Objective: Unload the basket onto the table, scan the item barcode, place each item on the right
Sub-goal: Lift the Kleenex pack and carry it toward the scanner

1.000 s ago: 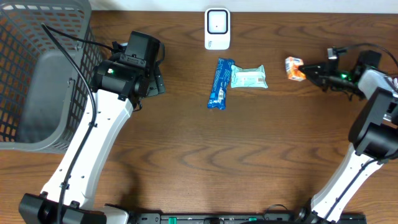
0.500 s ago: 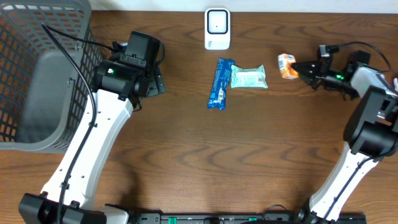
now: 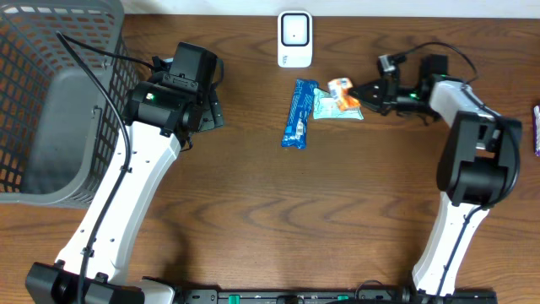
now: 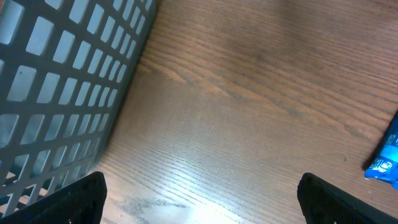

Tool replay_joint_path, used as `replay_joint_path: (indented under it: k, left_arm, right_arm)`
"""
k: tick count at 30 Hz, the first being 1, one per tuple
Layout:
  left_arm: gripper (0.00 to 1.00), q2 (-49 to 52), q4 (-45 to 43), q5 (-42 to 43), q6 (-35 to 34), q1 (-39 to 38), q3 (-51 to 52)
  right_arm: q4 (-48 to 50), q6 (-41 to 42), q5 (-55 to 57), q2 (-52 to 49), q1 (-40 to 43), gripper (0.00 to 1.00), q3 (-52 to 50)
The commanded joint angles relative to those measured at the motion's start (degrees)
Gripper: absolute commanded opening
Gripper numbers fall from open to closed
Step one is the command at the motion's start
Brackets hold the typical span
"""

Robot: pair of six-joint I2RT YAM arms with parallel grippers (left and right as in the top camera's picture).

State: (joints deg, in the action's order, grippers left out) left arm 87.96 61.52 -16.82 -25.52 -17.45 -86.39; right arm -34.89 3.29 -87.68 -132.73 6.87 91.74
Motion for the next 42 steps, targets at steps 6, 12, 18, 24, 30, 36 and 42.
replay_joint_path:
  k: [6,12,18,24,30,36,42]
  left_arm:
    - [0.98,0.11,0.13,-0.37,-0.5,0.13,-0.09]
    - [0.98,0.11,0.13,-0.37,-0.5,0.13,-0.09]
    - [0.98,0.11,0.15,-0.37,-0.5,0.13,-0.09]
    - [0.98,0.11,0.15,-0.37,-0.5,0.13,-0.09]
    - [0.98,0.11,0.15,-0.37,-0.5,0.13,-0.09]
    - [0.98,0.11,0.13,-0.37,-0.5,0.13,-0.09]
    - [0.98,0.11,0.13,-0.37,-0.5,0.13,-0.09]
  right_arm:
    - [10.97,14.21,-1.81,-0.66,-2.71,0.01,0.11]
    - [11.8,14.91,-1.81,-0.66,-4.22,0.01,0.11]
    - [12.26,14.91,-1.81,-0.68,-4.48,0.01,0.11]
    - [13.84,14.93,-1.79,-0.66,-4.46,0.01,0.11]
    - [15.58,21.88,1.6,-0.66,-5.05,0.01,0.13]
    - [27.21,30.12,14.78,2.69,-8.11,0.01,0.13]
    - [37.9,33.51,33.51,9.57,-11.61,0.02,0.13]
